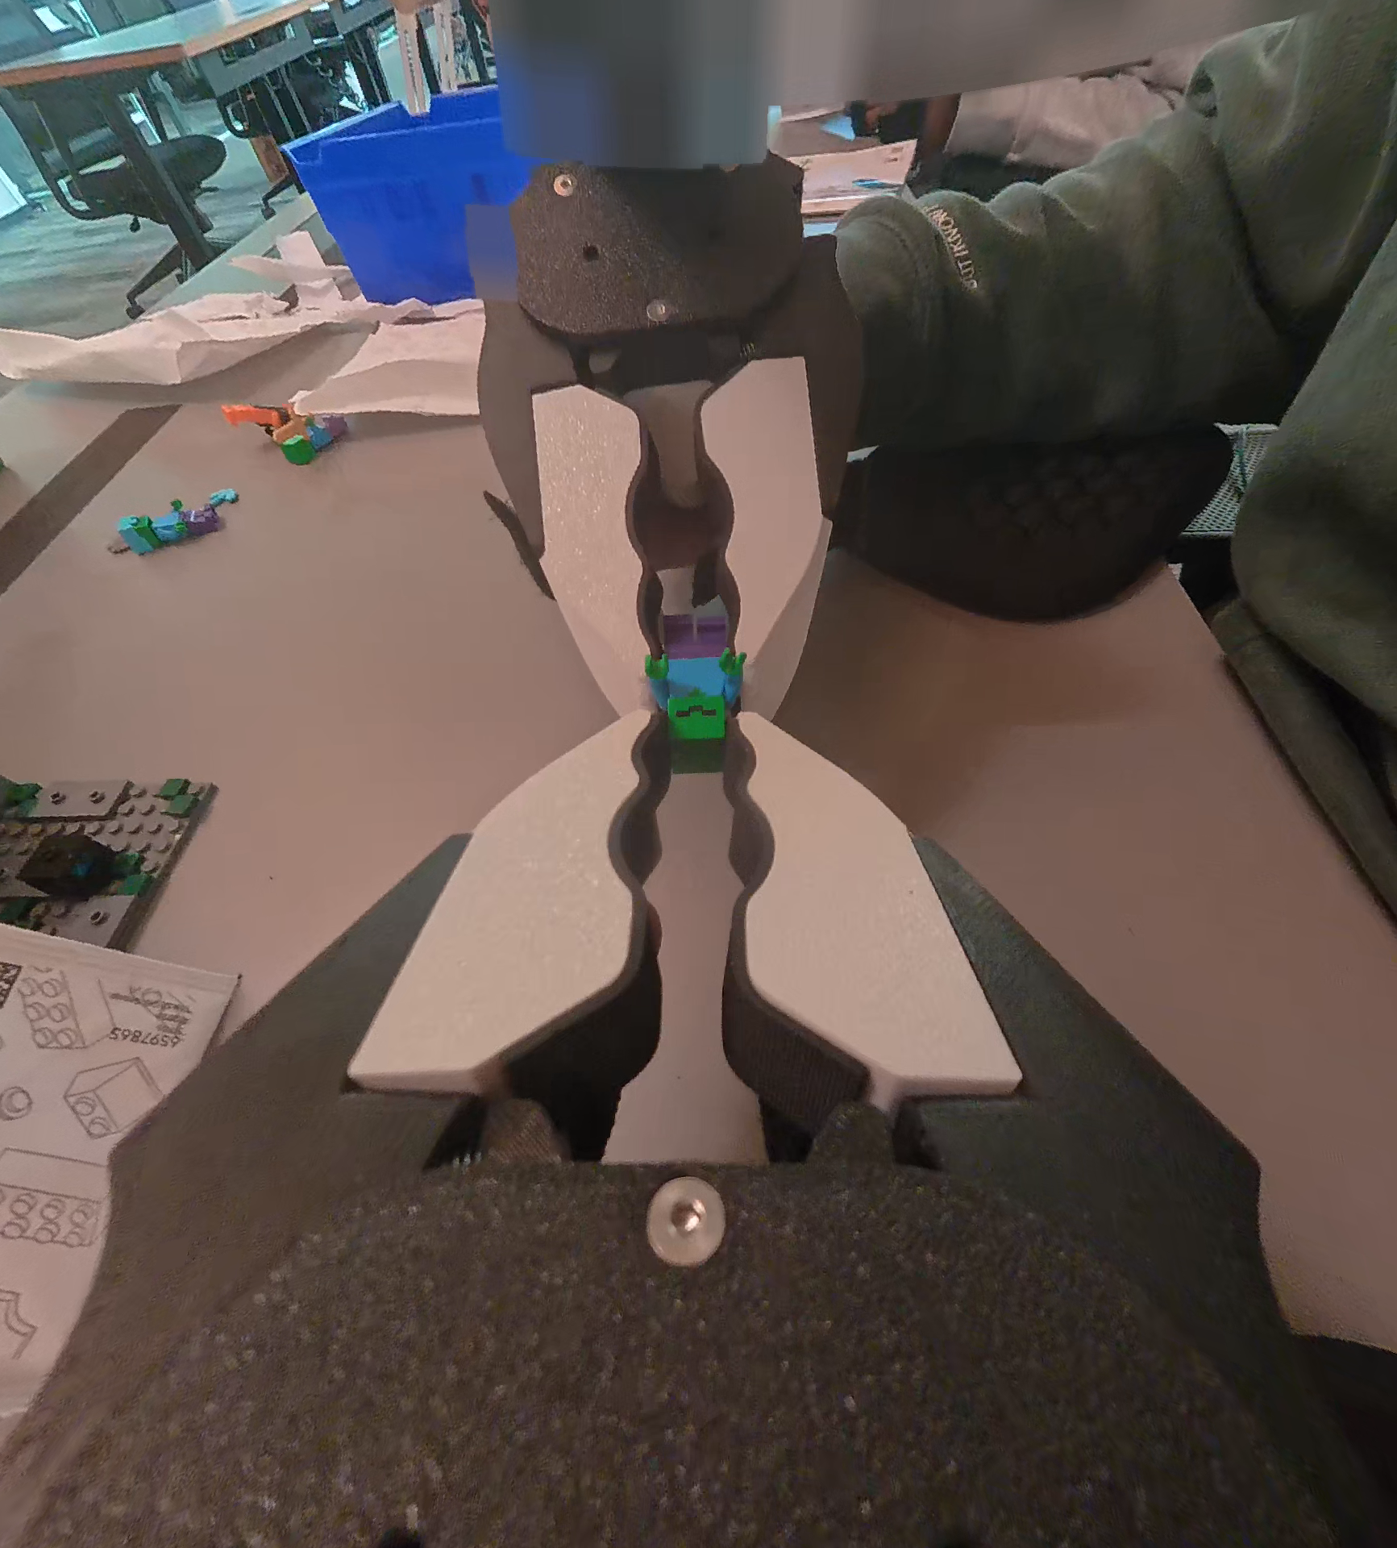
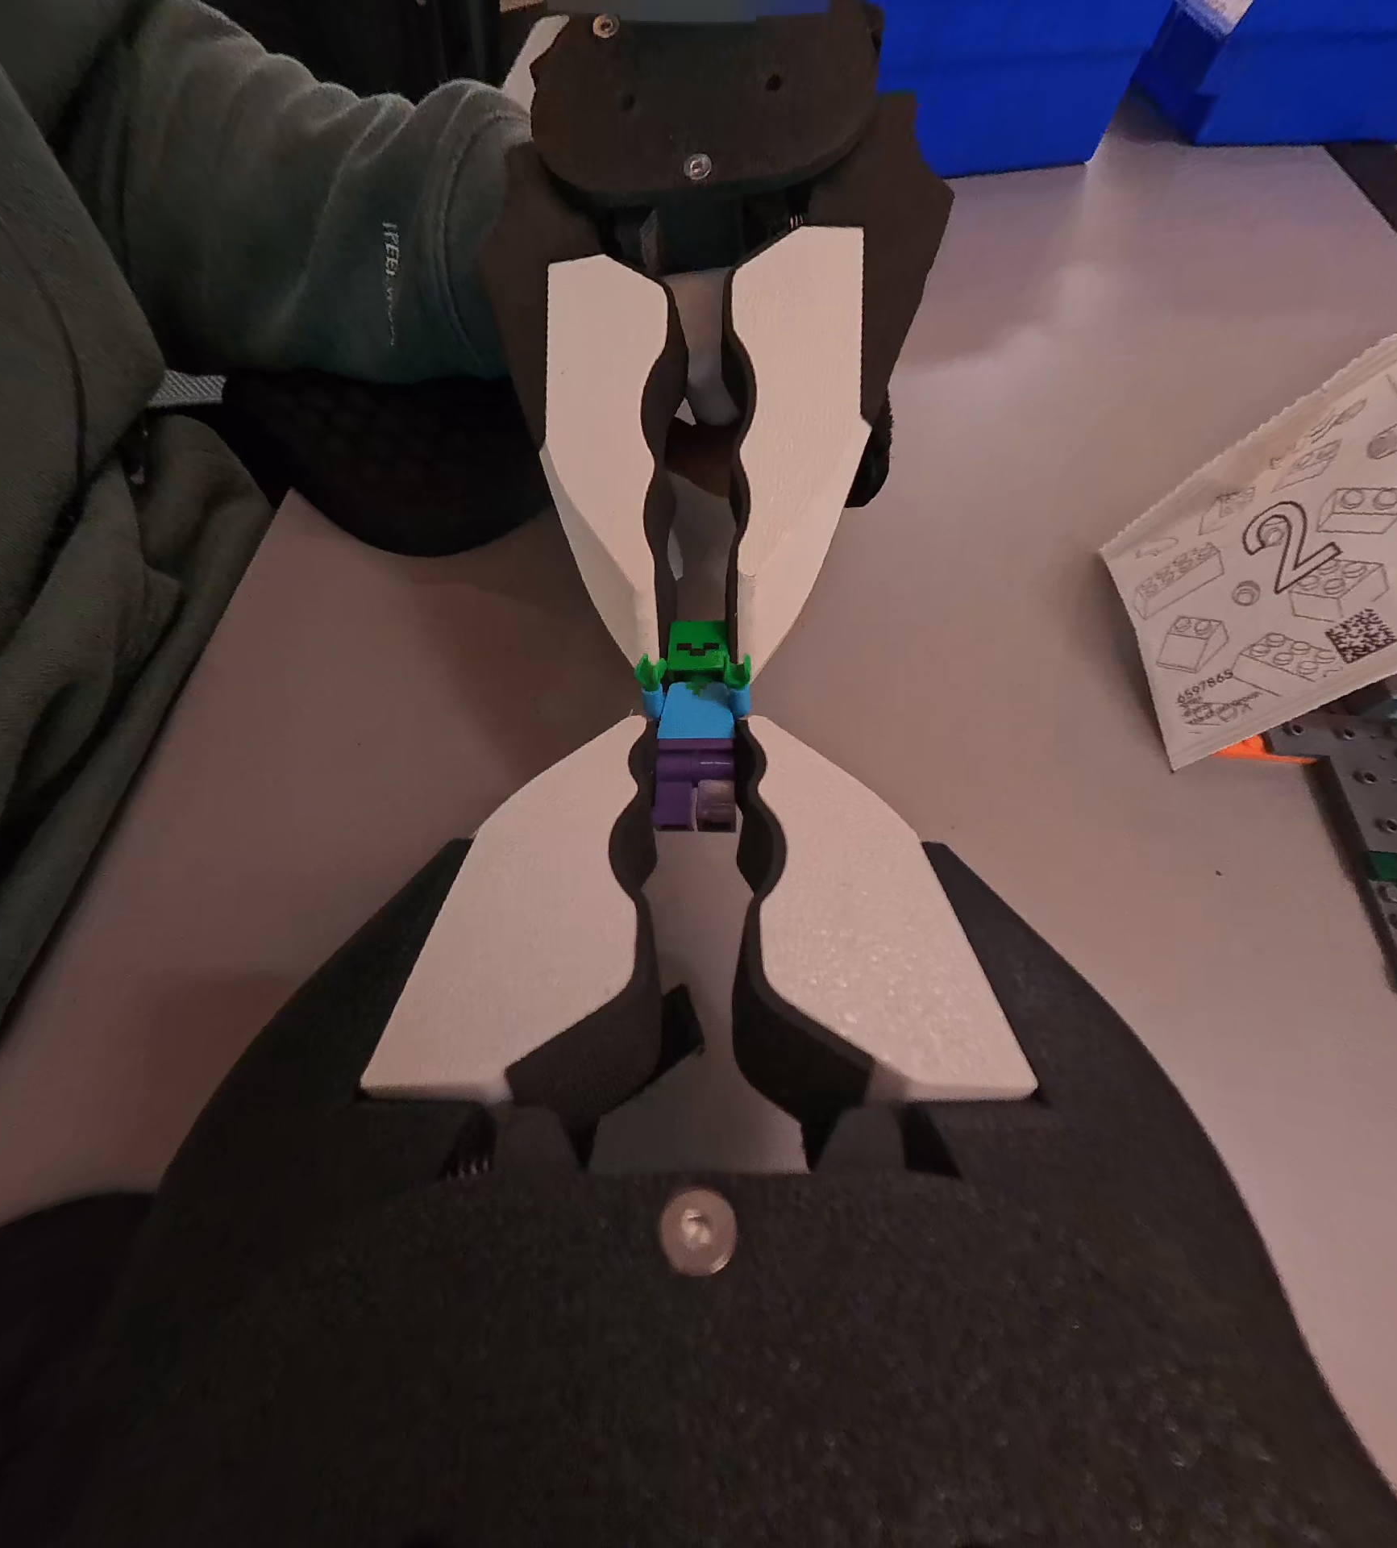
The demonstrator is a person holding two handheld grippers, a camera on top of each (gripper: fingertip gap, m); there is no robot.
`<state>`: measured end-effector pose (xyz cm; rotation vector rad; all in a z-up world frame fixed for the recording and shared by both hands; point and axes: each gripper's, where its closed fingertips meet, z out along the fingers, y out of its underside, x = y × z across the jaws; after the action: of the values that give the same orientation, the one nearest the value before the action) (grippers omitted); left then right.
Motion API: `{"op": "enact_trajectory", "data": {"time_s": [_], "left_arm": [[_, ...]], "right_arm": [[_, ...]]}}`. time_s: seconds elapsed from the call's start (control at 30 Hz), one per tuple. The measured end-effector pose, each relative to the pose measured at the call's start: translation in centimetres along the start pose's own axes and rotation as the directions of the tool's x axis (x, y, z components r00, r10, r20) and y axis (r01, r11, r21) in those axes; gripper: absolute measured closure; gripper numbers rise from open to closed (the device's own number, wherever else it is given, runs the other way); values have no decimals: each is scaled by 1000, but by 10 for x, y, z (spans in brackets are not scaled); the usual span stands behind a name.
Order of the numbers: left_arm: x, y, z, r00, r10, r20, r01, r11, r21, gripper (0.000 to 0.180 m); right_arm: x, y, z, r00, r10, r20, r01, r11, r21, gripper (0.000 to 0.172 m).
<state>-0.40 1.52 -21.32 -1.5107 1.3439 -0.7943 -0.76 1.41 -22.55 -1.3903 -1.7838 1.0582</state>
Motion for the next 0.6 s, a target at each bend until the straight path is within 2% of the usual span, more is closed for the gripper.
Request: {"op": "enact_trajectory", "data": {"time_s": [0.2,0.23,0.27,0.3,0.4,0.6], "left_arm": [[-3,-1,-5,1000,-1,12,1,1000,2,168],[-17,4,-21,997,-27,74,27,1000,8,168],[-25,4,-40,992,-97,77,92,994,66,168],[-28,6,-43,990,-116,81,111,992,65,168],[-23,9,-8,998,-29,62,31,999,-36,168],[-38,26,-10,987,4,158,11,995,-94,168]], "right_arm": [[1,0,-5,1000,20,8,-20,1000,4,156],[13,14,-16,998,41,-51,-43,998,-35,156],[20,12,-33,993,99,-61,-96,994,44,156],[21,2,-38,992,117,-48,-112,988,107,156],[12,-8,-2,1000,15,-19,-14,999,32,156],[20,2,-5,997,59,-40,-57,997,43,156]]}}
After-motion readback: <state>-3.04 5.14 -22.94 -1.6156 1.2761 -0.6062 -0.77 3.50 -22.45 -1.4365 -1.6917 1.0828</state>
